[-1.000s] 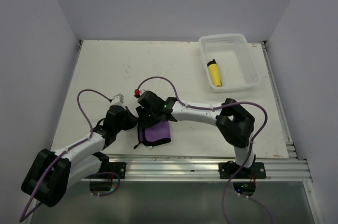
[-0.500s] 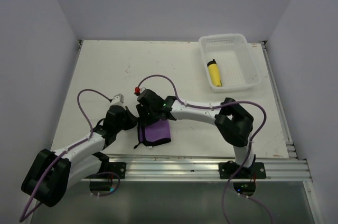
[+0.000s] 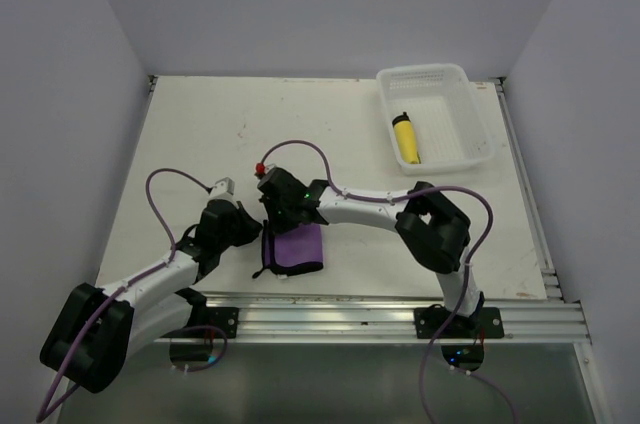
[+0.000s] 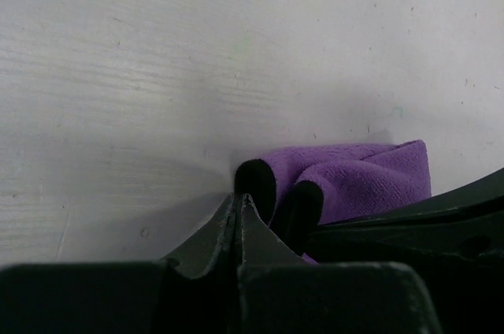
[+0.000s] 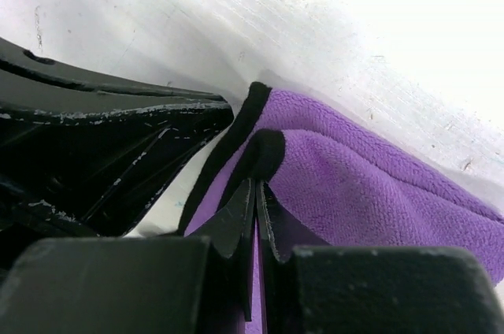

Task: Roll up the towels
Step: Fold the towel

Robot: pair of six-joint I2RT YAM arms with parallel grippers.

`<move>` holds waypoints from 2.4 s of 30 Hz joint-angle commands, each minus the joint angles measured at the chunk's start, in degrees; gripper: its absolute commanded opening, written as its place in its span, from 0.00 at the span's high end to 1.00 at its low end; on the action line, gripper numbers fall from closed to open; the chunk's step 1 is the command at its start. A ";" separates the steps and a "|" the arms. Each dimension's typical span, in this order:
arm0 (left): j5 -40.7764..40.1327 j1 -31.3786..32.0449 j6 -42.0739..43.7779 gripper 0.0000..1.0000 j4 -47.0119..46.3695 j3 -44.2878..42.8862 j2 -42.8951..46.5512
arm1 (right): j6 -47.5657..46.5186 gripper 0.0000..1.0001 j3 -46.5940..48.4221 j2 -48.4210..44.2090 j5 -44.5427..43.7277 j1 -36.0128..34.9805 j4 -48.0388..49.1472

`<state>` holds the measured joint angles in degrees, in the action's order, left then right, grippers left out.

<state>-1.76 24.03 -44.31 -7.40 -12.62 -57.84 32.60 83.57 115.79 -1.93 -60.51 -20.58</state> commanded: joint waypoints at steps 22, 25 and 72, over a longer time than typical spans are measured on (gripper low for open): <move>-1.93 0.23 2.13 1.00 5.28 -4.51 4.58 | 1.15 0.69 1.95 -2.57 0.44 3.29 0.72; -2.55 0.23 2.74 1.00 6.96 -6.27 5.20 | 1.06 0.65 1.07 -5.91 0.44 4.60 0.80; -4.22 7.78 0.55 1.00 -0.78 -8.65 -13.70 | 1.85 1.00 -21.34 -14.36 -2.72 10.24 6.52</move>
<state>-2.44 31.59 -42.96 -8.45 -22.11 -72.93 34.09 62.39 101.19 -3.75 -50.50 -15.33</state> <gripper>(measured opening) 0.005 0.010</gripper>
